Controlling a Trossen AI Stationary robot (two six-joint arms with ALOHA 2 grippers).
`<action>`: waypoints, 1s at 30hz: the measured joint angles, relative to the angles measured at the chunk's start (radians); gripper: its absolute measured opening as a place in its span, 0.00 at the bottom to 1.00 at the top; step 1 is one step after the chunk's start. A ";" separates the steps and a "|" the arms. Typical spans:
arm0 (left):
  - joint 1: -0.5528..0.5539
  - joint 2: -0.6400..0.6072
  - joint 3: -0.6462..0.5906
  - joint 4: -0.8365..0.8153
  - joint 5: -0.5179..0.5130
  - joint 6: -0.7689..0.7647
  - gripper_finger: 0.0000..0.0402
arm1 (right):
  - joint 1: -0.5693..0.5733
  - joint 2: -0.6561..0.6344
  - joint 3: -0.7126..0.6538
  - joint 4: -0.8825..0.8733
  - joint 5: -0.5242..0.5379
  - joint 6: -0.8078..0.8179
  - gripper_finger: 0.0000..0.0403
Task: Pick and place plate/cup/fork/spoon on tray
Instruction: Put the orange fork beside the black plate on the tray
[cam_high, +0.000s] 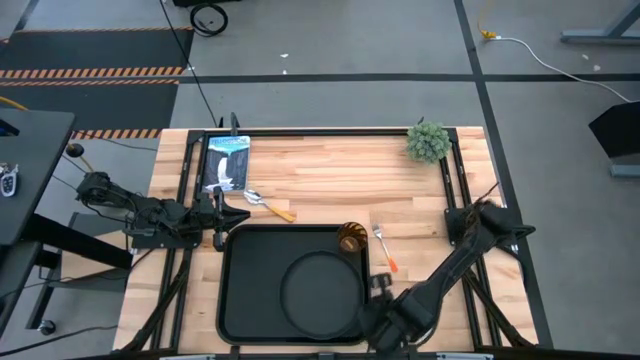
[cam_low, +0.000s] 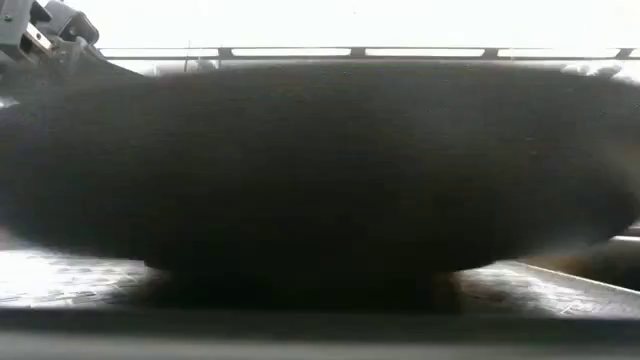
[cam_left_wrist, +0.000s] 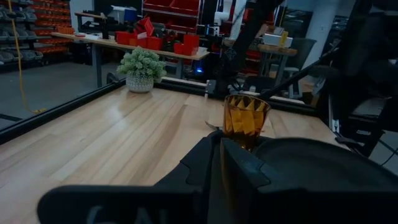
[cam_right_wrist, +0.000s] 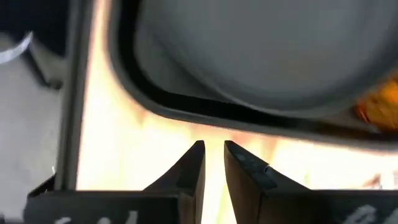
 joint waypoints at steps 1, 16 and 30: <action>0.000 0.000 0.000 0.000 0.000 0.000 0.11 | 0.000 -0.037 -0.055 0.029 0.022 0.045 0.16; 0.000 0.000 0.000 0.000 0.000 0.000 0.11 | -0.042 -0.432 -0.671 0.276 0.148 0.590 0.23; 0.000 0.000 0.000 0.000 0.000 -0.001 0.11 | -0.259 -0.493 -0.884 0.401 0.190 0.643 0.32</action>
